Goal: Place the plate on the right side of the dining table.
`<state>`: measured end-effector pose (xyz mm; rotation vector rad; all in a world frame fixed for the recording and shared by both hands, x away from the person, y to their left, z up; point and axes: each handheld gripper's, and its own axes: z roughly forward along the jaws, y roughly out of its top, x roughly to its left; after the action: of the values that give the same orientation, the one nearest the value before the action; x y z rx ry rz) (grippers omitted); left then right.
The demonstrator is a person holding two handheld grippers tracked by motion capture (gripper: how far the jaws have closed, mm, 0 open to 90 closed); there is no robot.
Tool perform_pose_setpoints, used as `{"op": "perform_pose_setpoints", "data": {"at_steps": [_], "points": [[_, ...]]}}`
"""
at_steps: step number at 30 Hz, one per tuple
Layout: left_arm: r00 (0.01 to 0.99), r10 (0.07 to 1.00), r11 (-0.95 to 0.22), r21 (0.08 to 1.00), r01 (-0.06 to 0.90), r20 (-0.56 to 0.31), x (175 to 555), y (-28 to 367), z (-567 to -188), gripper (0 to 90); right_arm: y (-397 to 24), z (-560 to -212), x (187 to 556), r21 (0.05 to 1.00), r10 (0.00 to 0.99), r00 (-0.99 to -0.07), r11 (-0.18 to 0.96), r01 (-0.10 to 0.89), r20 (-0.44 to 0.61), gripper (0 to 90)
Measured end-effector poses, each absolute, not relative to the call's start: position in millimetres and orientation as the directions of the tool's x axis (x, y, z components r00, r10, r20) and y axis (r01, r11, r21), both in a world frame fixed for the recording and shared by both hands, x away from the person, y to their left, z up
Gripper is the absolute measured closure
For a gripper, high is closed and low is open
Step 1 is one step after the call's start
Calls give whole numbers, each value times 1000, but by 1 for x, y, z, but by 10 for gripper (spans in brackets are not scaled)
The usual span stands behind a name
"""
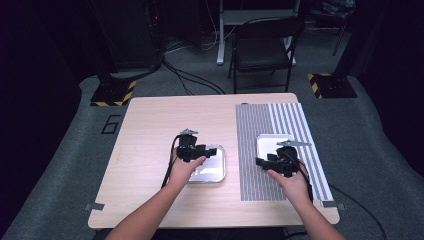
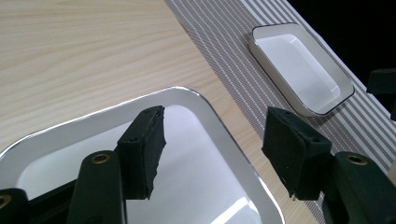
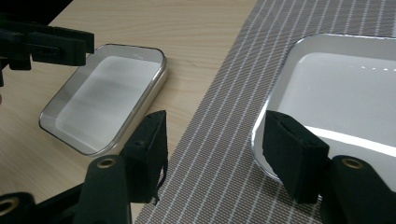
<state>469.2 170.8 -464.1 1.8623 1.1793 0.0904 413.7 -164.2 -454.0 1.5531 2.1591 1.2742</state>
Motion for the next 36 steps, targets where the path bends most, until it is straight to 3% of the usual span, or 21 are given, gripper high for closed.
{"op": "perform_pose_setpoints", "data": {"at_steps": [8,21,36], "points": [[529,779,-141,727,671,-337,457,202,-468,370,-142,-454,415,715,798,-510,150,683,321,340],[502,806,-137,727,673,-313,446,236,-476,369,-120,-461,404,742,755,-592,219,634,283,324],[490,832,-166,727,667,-259,430,265,-494,368,-109,-480,394,729,745,-627,296,617,227,327]]}}
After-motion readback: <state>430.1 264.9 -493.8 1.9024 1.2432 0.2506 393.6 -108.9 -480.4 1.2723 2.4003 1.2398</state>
